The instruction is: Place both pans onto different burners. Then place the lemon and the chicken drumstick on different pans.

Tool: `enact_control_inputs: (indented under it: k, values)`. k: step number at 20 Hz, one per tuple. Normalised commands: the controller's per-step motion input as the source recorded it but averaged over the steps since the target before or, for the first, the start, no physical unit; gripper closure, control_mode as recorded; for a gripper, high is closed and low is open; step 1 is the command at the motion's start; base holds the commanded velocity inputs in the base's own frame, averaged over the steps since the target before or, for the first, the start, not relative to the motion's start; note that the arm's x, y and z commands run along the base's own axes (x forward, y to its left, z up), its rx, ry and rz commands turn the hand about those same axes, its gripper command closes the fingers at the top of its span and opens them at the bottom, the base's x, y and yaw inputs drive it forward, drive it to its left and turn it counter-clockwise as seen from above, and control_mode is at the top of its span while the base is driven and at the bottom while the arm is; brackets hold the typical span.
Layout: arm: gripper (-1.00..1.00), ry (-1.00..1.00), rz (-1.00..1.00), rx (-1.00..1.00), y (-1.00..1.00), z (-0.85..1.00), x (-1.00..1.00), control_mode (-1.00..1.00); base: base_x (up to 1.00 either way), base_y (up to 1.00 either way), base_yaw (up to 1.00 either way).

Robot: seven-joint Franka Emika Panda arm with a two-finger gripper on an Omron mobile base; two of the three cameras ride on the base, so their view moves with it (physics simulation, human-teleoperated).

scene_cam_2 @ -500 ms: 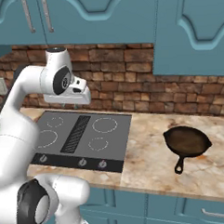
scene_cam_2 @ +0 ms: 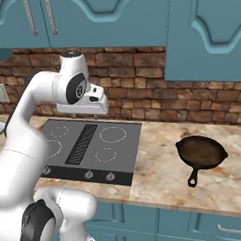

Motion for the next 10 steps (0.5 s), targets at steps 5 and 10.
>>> enact_control_inputs:
  k: [5,10]
  values:
    - [-1.0,0.01,0.0,-0.03,-0.69,-0.06,-0.05,-1.0,0.0,0.0,0.0]
    - [-1.0,0.06,-0.03,0.0,-0.68,-0.16,-0.02,-1.0,0.0,0.0,0.0]
